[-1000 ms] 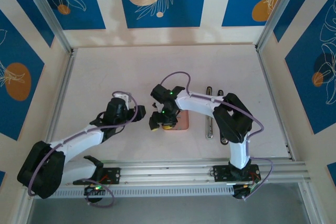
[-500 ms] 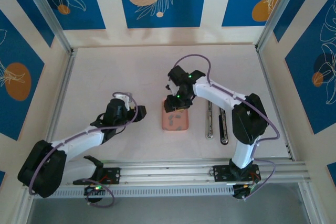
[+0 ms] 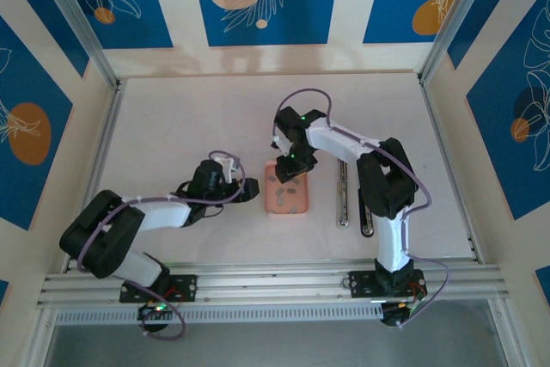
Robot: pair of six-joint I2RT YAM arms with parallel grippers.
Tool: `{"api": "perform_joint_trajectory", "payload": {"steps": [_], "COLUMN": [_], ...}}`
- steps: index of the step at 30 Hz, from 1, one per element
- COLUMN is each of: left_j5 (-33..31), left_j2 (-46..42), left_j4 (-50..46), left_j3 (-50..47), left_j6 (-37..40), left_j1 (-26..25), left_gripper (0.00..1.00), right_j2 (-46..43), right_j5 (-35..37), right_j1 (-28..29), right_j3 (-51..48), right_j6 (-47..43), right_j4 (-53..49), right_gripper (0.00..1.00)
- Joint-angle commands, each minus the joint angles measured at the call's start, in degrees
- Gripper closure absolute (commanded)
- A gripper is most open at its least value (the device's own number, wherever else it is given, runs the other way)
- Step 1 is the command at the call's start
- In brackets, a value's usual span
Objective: Load the staples into the stapler
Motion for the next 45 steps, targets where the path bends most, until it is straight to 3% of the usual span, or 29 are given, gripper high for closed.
{"api": "perform_joint_trajectory", "payload": {"steps": [1,12,24,45], "left_j5": [2.42,4.27,1.56,1.67], "left_j2": [1.75,6.85,8.59,9.85], "left_j4": [4.47,3.76,-0.8,-1.93], "left_j3": [1.49,4.8,5.67,6.46], "left_j6": [-1.34,-1.86,-1.53,-0.4], "left_j1": [-0.58,-1.75,-1.84,-1.84], "left_gripper": [0.4,0.42,0.46,0.48], "right_j2": [1.42,4.64,7.63,9.57], "right_j5": [0.91,2.52,5.32,8.16], "right_j1": [-0.62,-0.27,0.36,0.79], "right_j3": [2.06,3.27,5.07,6.38], "right_j6": [-3.17,-4.89,-5.9,-6.08], "right_j4": [-1.3,-2.03,-4.0,-7.18], "right_gripper": [0.5,0.5,0.52,0.63]}}
